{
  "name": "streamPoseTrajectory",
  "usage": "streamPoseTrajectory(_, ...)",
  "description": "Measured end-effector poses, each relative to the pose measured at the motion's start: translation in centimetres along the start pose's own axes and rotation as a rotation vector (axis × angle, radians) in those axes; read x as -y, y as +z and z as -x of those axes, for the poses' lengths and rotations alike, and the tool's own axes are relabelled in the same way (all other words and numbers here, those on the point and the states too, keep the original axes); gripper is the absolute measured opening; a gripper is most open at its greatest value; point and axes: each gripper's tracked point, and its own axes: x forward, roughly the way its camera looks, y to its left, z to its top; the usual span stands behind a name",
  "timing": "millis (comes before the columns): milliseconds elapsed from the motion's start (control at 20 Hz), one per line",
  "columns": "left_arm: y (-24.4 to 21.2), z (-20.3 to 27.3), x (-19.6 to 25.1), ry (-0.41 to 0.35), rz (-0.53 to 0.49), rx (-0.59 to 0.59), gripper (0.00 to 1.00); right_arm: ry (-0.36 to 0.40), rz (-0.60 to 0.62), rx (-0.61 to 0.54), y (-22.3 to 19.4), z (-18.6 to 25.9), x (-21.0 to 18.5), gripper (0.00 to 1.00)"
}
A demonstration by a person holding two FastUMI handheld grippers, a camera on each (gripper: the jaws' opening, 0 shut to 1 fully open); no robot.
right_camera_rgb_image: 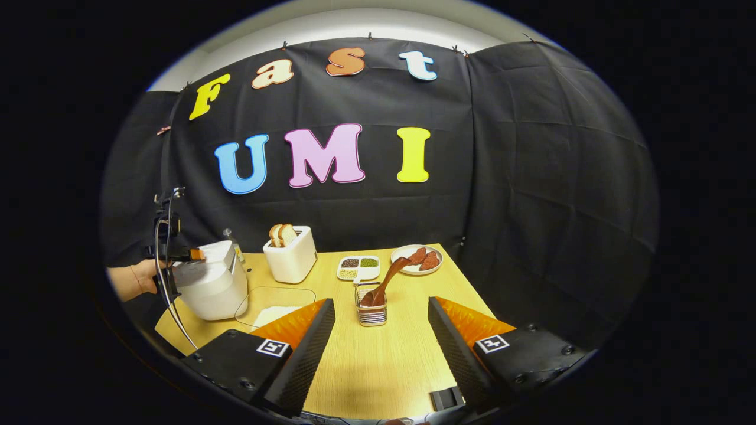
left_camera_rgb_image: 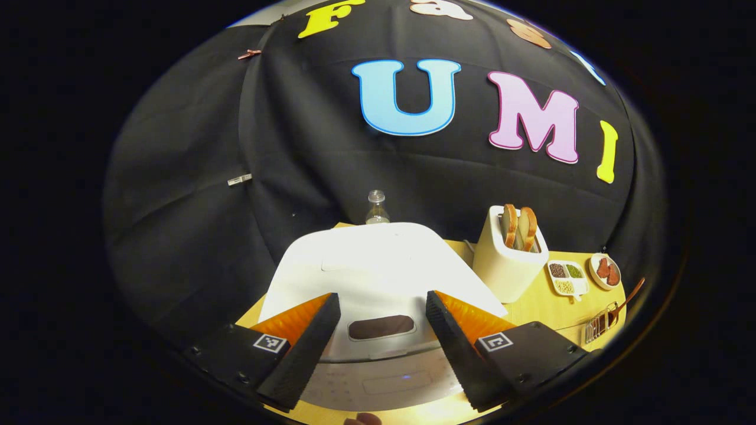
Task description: Close the left gripper, press the button to open the rice cooker; take a wooden spoon from the chopstick holder with the right hand, scoop a spoonful of rice and pour it into the rice cooker, then put the wooden spoon back into the chopstick holder.
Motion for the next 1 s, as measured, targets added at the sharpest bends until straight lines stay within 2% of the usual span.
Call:
streamPoseTrajectory(550,-1.0,0.0,0.0,-0.007,-0.014,0.008,1.0,0.025,-0.004,0.004,-0.3,-0.3,-2.0,0.98)
streamPoseTrajectory(800,0.3,1.0,-0.1,-0.068,-0.053,0.08,0.99,0.032,-0.008,0.02,0.5,-0.5,-2.7,0.99)
streamPoseTrajectory(1000,2.9,3.9,0.2,-0.156,-0.047,0.192,0.98,0.044,-0.001,0.031,1.2,-0.8,-3.4,0.99)
